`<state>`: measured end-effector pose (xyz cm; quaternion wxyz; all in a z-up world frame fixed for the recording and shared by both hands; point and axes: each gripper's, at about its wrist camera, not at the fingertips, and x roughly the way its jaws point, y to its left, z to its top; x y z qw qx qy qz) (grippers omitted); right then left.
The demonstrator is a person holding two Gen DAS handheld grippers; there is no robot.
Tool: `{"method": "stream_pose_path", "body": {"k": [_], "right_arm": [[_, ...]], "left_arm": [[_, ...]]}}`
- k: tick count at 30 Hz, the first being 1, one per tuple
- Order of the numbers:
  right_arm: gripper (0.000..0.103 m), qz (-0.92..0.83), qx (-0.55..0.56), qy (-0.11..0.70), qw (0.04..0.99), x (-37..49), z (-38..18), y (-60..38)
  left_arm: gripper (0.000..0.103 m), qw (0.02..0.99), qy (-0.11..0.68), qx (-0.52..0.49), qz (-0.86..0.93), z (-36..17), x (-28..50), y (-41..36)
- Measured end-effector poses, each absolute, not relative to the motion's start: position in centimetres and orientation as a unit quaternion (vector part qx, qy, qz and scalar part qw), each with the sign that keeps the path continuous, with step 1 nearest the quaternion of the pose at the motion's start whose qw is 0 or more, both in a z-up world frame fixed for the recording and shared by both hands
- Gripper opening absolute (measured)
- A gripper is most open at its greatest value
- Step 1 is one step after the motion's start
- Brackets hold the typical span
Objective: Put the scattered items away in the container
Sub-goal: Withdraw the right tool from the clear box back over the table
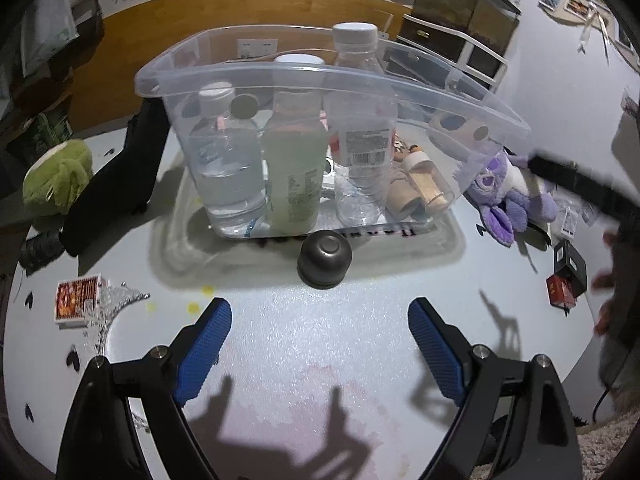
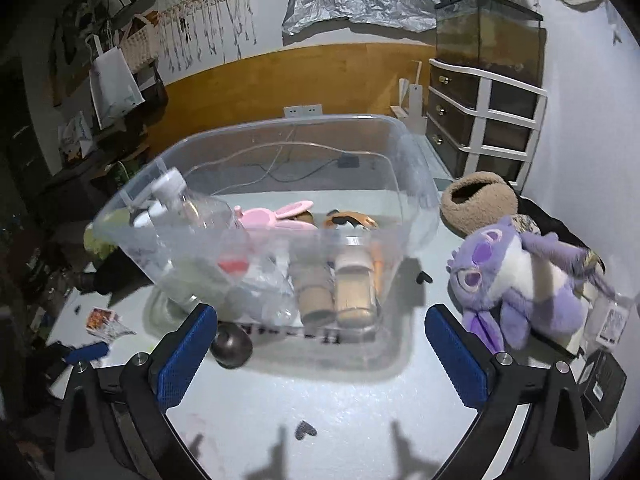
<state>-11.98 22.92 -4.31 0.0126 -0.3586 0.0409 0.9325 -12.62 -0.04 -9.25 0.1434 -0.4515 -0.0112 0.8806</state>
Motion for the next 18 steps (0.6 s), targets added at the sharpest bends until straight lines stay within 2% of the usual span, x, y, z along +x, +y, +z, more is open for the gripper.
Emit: {"method": "stream_pose_path", "body": {"k": [8, 18], "right_arm": [[0.103, 0.918, -0.395, -0.014, 0.019, -10.2, -7.7, 21.4], [0.103, 0.901, -0.433, -0.014, 0.011, -8.1, -10.3, 19.9]], "left_arm": [[0.090, 0.109, -0.028, -0.459, 0.881, -9.8, -11.9, -1.1], [0.090, 0.083, -0.027, -0.461, 0.883, -10.2, -10.6, -1.4]]}}
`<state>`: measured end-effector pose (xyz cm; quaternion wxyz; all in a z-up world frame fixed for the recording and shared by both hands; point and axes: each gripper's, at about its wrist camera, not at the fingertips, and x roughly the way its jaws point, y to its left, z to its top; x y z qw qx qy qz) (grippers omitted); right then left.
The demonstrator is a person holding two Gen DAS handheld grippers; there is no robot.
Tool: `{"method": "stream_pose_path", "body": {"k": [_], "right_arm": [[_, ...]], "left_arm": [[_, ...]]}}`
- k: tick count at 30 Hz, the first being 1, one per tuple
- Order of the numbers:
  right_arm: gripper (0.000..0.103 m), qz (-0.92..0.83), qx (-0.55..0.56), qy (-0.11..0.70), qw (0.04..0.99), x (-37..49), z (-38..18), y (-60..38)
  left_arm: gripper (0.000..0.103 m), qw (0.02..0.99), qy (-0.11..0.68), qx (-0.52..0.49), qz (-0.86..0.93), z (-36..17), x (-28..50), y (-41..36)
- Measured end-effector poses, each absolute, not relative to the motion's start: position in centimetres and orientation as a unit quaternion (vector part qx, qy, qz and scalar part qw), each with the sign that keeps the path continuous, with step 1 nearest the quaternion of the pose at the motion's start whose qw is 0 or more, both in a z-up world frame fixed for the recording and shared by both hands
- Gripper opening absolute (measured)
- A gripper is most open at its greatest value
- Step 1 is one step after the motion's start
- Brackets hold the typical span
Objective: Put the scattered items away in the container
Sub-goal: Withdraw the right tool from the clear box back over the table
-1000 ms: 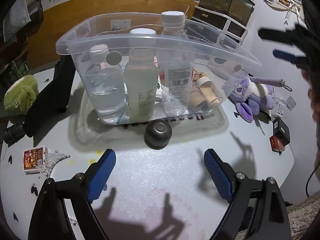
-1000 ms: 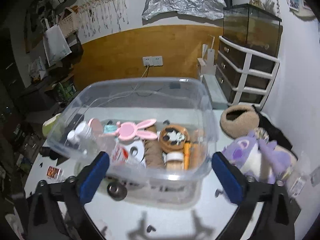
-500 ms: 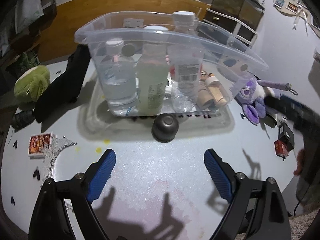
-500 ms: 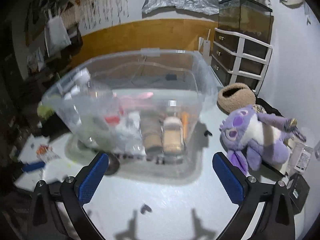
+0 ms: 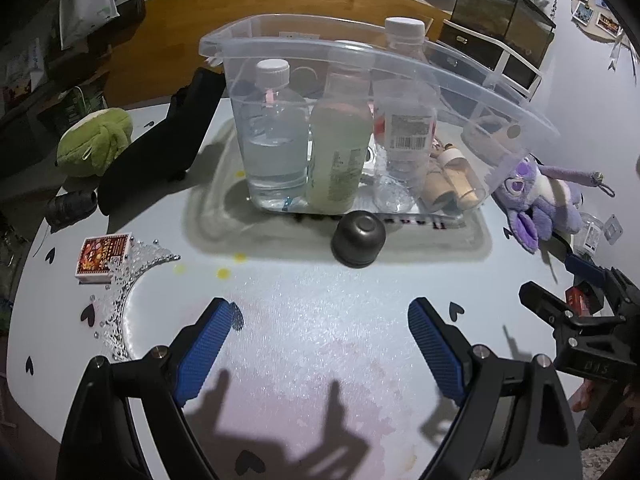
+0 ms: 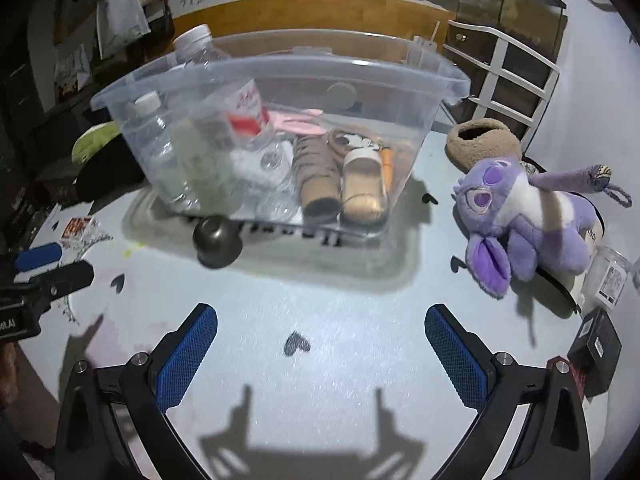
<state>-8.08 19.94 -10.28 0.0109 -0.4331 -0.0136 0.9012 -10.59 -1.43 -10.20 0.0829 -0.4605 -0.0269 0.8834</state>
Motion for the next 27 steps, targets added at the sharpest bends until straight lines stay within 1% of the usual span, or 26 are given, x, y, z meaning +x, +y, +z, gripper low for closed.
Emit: {"method": "stream_pose_path", "body": {"k": [4, 10, 13, 18, 27], "right_arm": [[0.103, 0.904, -0.427, 0.001, -0.004, -7.4, -9.9, 20.1], [0.103, 0.912, -0.409, 0.037, -0.002, -6.5, -9.3, 21.3], [0.103, 0.905, -0.421, 0.063, -0.022, -6.4, -9.7, 21.7], [0.103, 0.899, -0.432, 0.068, -0.027, -6.1, -10.2, 21.6], [0.103, 0.887, -0.453, 0.091, 0.022, -5.5, -11.2, 22.5]], "left_arm": [[0.090, 0.078, -0.022, -0.462, 0.883, -10.3, -10.0, -1.2], [0.090, 0.070, -0.029, -0.467, 0.881, -10.5, -9.0, -1.1], [0.090, 0.066, -0.031, -0.468, 0.881, -10.7, -8.6, -1.0], [0.090, 0.068, -0.038, -0.480, 0.874, -11.2, -8.2, -1.0], [0.090, 0.083, -0.033, -0.498, 0.863, -12.6, -9.5, -1.0]]}}
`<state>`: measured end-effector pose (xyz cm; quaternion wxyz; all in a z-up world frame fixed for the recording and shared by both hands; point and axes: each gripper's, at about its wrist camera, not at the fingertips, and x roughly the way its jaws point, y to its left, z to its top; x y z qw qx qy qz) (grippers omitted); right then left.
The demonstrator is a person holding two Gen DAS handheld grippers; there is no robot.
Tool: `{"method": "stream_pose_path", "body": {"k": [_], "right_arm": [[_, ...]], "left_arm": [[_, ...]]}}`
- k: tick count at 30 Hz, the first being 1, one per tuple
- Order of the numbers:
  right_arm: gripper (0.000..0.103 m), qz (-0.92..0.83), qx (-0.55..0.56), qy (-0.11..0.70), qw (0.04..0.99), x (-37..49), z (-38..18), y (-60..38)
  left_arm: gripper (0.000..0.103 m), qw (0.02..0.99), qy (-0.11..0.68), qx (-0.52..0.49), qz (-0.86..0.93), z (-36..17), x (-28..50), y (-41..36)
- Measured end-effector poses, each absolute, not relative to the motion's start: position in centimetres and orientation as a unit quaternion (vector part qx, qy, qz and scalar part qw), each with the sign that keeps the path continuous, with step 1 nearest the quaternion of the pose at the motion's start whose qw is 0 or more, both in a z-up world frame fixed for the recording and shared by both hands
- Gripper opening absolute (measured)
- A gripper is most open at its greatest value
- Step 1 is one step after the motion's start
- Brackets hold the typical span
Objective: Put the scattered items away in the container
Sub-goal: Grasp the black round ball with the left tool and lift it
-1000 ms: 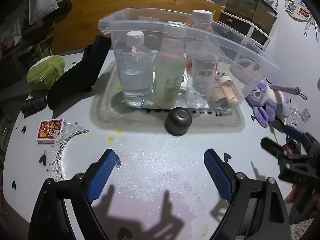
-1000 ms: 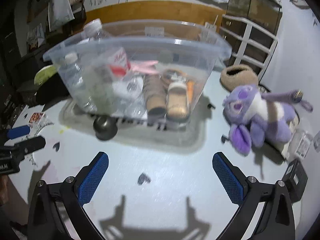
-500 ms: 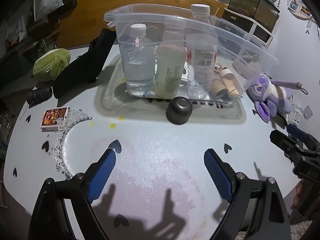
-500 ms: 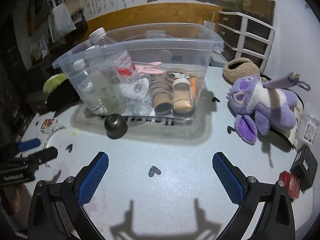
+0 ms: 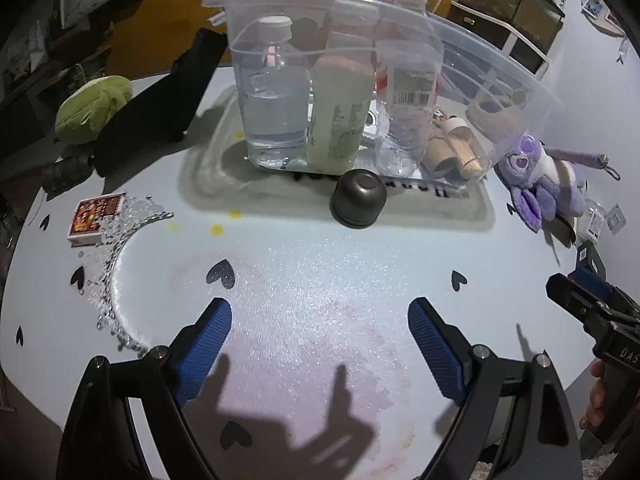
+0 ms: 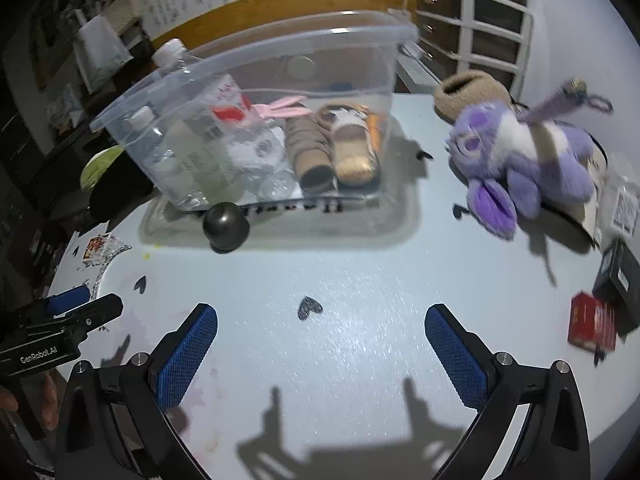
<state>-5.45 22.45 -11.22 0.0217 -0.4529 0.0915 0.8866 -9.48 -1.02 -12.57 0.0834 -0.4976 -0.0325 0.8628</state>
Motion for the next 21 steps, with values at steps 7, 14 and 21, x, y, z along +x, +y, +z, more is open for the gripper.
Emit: {"method": "stream_pose_path", "body": {"k": [7, 14, 21], "right_arm": [[0.103, 0.873, -0.469, 0.110, 0.081, -5.0, -11.7, 23.5], [0.103, 0.863, -0.475, 0.120, 0.128, -3.9, -11.8, 24.5], [0.103, 0.850, -0.480, 0.132, 0.170, -2.6, -12.0, 25.4]], "left_arm": [[0.089, 0.147, 0.057, -0.489, 0.858, -14.7, -12.7, 1.0], [0.088, 0.204, 0.141, -0.470, 0.847, -17.5, -17.0, 4.4], [0.073, 0.214, 0.168, -0.462, 0.844, -19.2, -20.8, 6.6]]}}
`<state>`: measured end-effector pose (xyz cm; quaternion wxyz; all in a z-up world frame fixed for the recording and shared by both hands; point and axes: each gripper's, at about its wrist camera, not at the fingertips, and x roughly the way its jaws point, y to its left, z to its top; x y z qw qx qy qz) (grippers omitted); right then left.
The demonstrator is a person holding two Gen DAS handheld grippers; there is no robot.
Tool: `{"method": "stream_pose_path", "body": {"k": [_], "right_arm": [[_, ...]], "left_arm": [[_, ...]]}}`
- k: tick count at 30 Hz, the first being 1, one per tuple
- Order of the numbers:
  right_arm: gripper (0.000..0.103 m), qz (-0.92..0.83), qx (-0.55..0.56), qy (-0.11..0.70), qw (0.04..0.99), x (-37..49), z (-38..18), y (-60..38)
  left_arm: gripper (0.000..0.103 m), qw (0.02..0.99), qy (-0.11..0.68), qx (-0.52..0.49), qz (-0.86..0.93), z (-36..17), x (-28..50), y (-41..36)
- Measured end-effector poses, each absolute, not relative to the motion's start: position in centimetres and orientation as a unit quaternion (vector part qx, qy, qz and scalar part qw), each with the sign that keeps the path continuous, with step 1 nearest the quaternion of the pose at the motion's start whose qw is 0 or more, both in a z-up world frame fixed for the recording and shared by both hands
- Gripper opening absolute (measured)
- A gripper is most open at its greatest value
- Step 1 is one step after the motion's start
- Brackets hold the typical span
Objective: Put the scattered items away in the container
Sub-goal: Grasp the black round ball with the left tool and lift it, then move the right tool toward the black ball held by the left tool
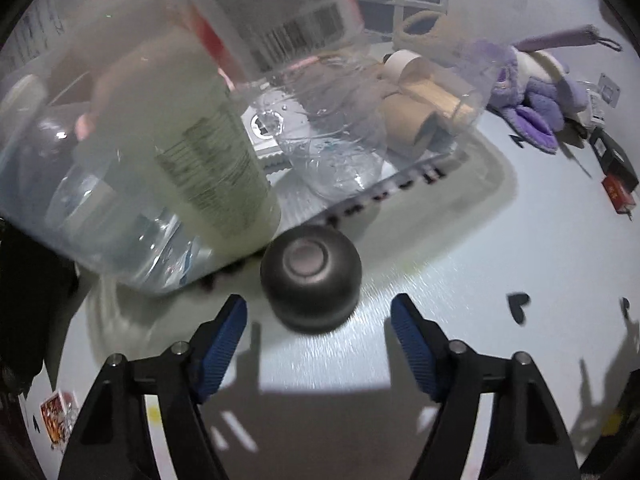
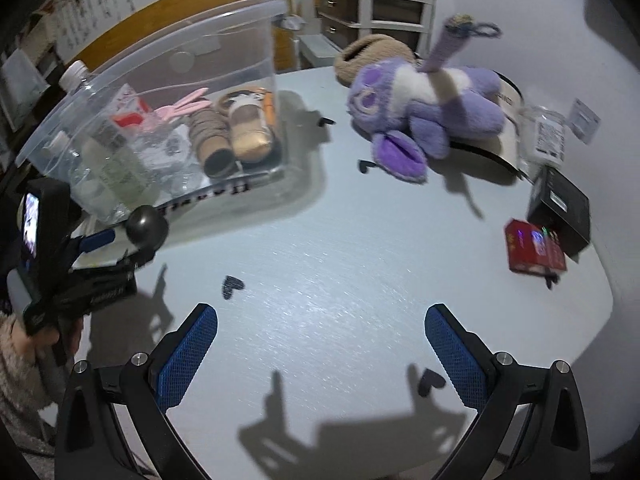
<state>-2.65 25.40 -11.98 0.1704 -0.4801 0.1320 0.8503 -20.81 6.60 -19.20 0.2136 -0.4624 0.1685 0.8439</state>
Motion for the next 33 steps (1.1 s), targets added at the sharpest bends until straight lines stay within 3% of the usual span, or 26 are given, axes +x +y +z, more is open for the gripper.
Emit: {"method": "stream_pose_path", "body": {"k": [2, 6, 25, 33], "right_arm": [[0.103, 0.846, -0.483, 0.137, 0.180, -2.3, -12.1, 25.6], [0.103, 0.839, -0.490, 0.143, 0.190, -1.8, -12.6, 25.8], [0.103, 0.829, -0.497, 0.175, 0.189, -0.5, -13.5, 27.5], [0.103, 0.821, -0.497, 0.204, 0.195, 0.7, -14.1, 29.9]], "left_arm": [[0.073, 0.215, 0.165, -0.461, 0.845, -19.4, -21.3, 6.7], [0.057, 0.218, 0.165, -0.458, 0.846, -19.6, -22.0, 7.0], [0.057, 0.368, 0.156, -0.468, 0.788, -18.9, -13.2, 12.4], [0.057, 0.370, -0.091, -0.592, 0.710, -19.9, -15.4, 11.8]]}}
